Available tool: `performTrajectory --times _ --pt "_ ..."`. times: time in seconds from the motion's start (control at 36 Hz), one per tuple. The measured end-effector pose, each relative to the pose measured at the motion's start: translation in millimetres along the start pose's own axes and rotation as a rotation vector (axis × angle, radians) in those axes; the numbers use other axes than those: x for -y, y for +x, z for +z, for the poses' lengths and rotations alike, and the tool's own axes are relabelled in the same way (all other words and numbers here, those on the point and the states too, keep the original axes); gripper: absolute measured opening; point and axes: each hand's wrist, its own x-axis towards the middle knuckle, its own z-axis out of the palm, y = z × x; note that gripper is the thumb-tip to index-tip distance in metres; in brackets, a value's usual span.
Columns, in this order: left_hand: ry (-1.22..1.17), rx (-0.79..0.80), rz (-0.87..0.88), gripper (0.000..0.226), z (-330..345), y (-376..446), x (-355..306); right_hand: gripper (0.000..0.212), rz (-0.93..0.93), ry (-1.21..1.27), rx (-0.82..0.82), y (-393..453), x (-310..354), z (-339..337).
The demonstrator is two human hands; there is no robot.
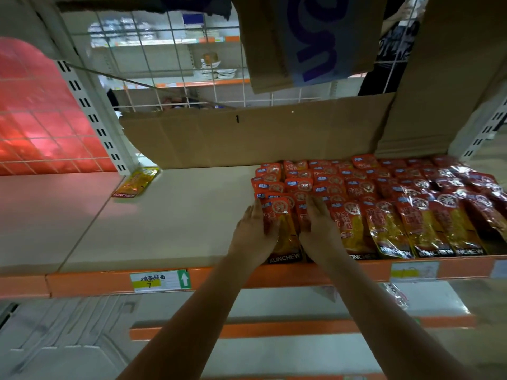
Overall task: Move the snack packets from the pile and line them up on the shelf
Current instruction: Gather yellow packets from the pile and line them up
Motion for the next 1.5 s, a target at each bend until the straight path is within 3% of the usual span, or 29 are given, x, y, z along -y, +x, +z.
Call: performTrajectory --times 0.31,0.53,0.78,1.03,1.25,1.5 --pt "-0.007 0.074 0.006 0.072 -4 1 2 0.069 -0.122 -0.212 0.003 1 -4 4" --pt "0.135 0.013 0.083 0.072 -20 -1 7 0.055 -0.211 -0.165 -0.142 -7 19 -2" --pt "0.323 -0.156 0.147 0.071 -69 -16 41 0.052 -0.371 -0.305 0.031 -5 80 38" --pt "0.391 -0.264 0.111 0.065 -155 -50 132 0.052 -0.403 -0.325 0.051 -15 166 120" --pt "0.456 -0.334 0.127 0.054 -286 -102 250 0.05 -0.428 -0.222 0.005 -39 299 227" --pt "0.51 -0.484 0.078 0.043 -409 -157 365 0.041 -0.596 -0.207 0.023 -69 426 342"
